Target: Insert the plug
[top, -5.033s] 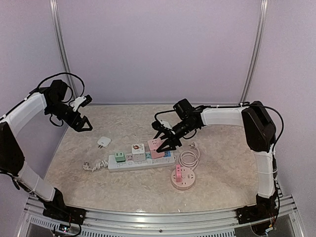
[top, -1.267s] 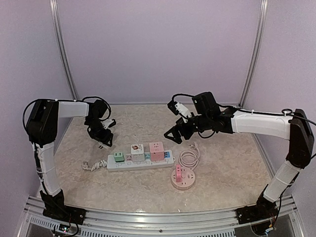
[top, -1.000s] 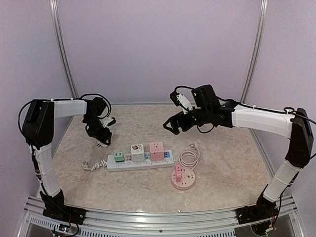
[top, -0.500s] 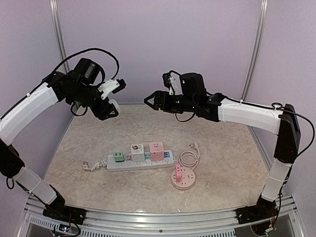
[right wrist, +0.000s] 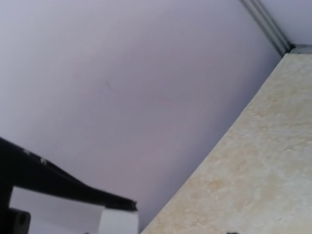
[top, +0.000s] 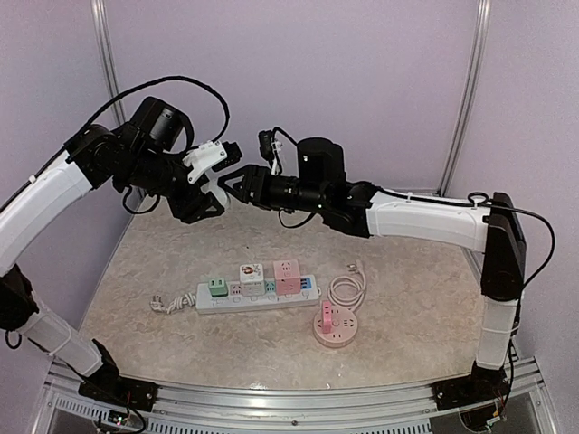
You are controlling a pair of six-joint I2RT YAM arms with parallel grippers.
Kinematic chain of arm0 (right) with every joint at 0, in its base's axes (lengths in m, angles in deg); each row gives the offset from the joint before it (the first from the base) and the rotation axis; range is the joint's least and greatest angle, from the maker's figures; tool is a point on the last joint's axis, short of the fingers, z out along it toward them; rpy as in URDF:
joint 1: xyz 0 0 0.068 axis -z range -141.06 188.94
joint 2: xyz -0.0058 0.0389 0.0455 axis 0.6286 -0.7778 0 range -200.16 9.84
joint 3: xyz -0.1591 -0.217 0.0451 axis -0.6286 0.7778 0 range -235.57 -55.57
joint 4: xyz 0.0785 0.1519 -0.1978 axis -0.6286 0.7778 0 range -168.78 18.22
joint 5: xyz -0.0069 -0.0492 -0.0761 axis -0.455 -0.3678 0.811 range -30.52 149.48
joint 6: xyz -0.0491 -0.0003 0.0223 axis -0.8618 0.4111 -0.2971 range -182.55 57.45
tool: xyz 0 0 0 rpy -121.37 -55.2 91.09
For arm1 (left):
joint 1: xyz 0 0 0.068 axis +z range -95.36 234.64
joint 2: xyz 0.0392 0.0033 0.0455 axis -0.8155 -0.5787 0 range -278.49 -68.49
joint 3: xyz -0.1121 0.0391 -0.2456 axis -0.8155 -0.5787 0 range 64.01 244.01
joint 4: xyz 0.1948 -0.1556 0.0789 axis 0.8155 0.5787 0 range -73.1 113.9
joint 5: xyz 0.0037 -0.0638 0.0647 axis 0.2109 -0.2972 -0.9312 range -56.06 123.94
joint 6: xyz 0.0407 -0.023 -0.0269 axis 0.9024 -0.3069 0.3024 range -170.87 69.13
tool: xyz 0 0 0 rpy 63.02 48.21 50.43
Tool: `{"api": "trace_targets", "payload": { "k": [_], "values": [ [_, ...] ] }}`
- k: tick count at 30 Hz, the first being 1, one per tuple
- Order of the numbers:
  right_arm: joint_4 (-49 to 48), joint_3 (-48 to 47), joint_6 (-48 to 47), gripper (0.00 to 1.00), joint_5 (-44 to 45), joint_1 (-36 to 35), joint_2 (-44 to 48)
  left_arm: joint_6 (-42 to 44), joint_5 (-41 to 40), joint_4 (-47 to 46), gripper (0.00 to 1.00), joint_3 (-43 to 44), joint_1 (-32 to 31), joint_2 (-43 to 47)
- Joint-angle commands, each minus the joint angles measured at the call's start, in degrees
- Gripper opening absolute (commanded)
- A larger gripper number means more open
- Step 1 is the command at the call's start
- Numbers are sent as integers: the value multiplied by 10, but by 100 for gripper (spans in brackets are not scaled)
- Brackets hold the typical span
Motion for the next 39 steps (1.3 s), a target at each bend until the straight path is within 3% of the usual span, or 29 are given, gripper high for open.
{"api": "trace_targets", "payload": {
  "k": [1, 5, 13, 19, 20, 21, 22, 23, 24, 25, 28, 32, 34, 39],
  "values": [
    [-17, -11, 31, 56, -17, -8, -26, 11, -18, -1, 2, 16, -8, 1],
    [-16, -12, 25, 49, -36, -17, -28, 14, -31, -6, 2, 11, -8, 1],
    [-10, -10, 13, 46, -69, -30, -24, 18, -58, -20, 2, 3, -5, -2],
    [23, -12, -14, 1, -46, -29, -18, 15, -30, -14, 2, 10, -2, -1],
    [28, -13, -21, 0, -46, -29, -16, 14, -21, -10, 4, 12, 0, 0],
    [32, -13, -32, 0, -48, -28, -13, 14, -8, -5, 13, 13, 3, 1],
    [38, -12, -44, 0, -49, -26, -8, 16, 9, 4, 32, 15, 7, 4],
    [48, -9, -61, 0, -52, -24, -2, 17, 32, 15, 59, 17, 12, 7],
    [59, -7, -84, 0, -55, -21, 6, 18, 58, 24, 75, 18, 18, 12],
    [77, -6, -113, 0, -62, -18, 15, 17, 82, 33, 82, 18, 26, 16],
    [196, -26, -259, 0, -90, -17, 39, 22, 165, 59, 89, 18, 67, 43],
    [308, 0, -444, 0, -136, -19, 85, 47, 267, 78, 90, -6, 155, 87],
    [336, 23, -535, 0, -161, -20, 114, 64, 283, 81, 90, -24, 176, 119],
    [419, 14, -643, 0, -170, -20, 145, 71, 296, 136, 87, -42, 181, 150]
  ]
}}
